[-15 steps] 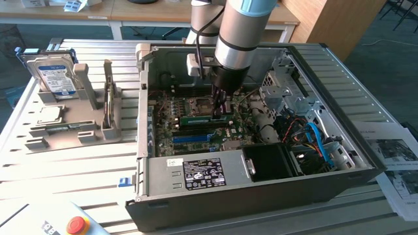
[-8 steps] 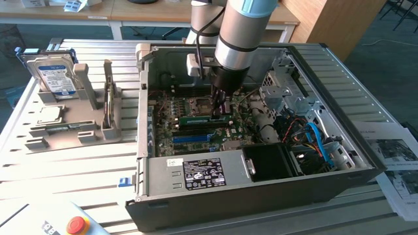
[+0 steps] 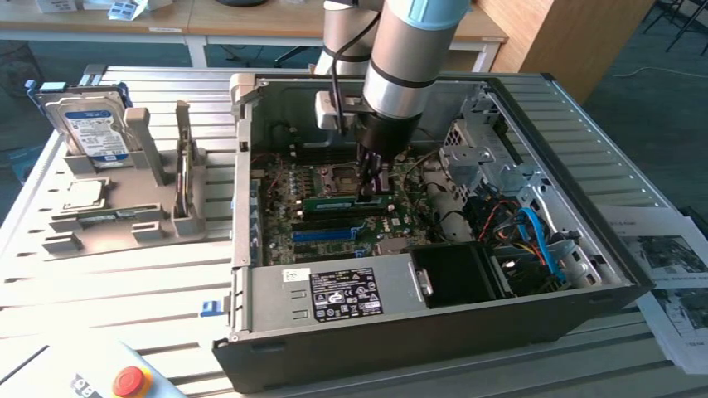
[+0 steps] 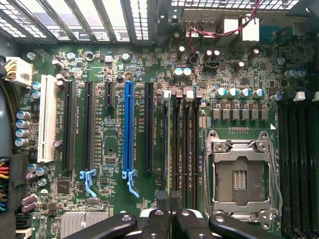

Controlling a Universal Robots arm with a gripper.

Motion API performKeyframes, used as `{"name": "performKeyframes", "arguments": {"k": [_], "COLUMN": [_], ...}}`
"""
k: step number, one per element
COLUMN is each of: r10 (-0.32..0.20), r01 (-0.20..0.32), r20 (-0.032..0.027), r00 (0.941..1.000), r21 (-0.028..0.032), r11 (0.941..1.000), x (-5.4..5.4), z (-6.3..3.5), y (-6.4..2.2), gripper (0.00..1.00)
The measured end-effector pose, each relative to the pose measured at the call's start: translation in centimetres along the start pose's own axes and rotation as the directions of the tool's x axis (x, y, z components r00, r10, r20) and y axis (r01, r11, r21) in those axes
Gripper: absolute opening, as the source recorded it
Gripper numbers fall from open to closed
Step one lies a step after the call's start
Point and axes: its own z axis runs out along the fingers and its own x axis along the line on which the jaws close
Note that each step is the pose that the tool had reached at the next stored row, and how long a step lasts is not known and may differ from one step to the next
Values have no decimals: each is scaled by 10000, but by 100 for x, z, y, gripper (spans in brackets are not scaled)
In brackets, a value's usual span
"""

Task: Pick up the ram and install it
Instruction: 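Insert the ram into the slot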

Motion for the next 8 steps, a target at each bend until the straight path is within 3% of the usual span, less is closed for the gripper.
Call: {"name": "performKeyframes", "arguments": {"k": [8], "r10": [2], "r01": [-2], "r20": [1], "r00": [10000], "r21": [0], "r11": [10000], "x": [-1], "z": [-3], "y": [-41], "gripper": [12]}}
